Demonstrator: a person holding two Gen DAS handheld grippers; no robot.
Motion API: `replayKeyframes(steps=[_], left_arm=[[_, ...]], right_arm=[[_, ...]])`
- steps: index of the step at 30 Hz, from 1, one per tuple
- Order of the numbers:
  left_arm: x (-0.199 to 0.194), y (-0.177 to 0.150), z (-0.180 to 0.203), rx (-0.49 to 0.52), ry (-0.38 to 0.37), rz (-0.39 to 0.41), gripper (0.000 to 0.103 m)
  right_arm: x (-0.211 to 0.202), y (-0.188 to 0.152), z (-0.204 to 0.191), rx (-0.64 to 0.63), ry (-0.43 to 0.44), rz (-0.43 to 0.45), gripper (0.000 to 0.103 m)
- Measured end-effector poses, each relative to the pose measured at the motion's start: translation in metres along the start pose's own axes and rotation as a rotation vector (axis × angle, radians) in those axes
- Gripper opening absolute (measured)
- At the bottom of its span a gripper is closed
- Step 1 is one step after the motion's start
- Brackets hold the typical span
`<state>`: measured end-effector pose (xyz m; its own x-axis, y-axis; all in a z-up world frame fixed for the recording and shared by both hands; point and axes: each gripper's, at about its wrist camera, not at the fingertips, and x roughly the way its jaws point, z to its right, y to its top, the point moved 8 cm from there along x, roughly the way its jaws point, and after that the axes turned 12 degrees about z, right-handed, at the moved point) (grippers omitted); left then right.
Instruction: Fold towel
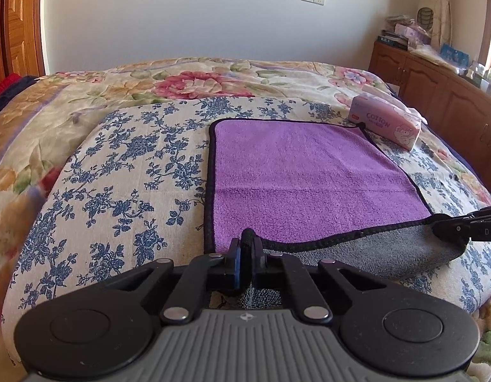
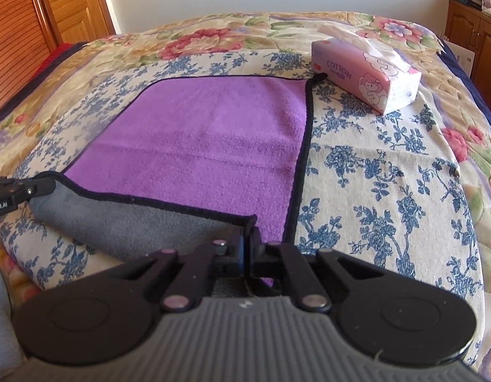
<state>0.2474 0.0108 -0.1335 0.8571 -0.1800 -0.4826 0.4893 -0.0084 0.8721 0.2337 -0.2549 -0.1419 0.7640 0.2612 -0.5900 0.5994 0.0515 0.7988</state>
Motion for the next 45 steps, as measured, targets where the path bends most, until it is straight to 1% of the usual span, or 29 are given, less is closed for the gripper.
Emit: replayKeyframes(steps=[19,30,36,45], left_arm=[[-0.007,0.014,0.004,-0.012,-0.017,0.05,0.006],[-0.006,0.02,0.001,-0.024,-0.014,0.068,0.006],[-0.006,0.027,0.002,-0.03,-0.021,0.091,0.006],[0.003,0.03,0.0,-0.028,-0.019,0.09,0.006]], right_arm=[[-0.01,0.024,-0.002,-0.006,0.025,0.106,0.004],[-0.011,0.033,-0.002,-0.02,0.029,0.141,0.004],[-0.012,0.04,-0.002,-0.029,0.032,0.164,0.004],[-0.002,0.044,0.001,-0.045,0.034,0.167,0.004]])
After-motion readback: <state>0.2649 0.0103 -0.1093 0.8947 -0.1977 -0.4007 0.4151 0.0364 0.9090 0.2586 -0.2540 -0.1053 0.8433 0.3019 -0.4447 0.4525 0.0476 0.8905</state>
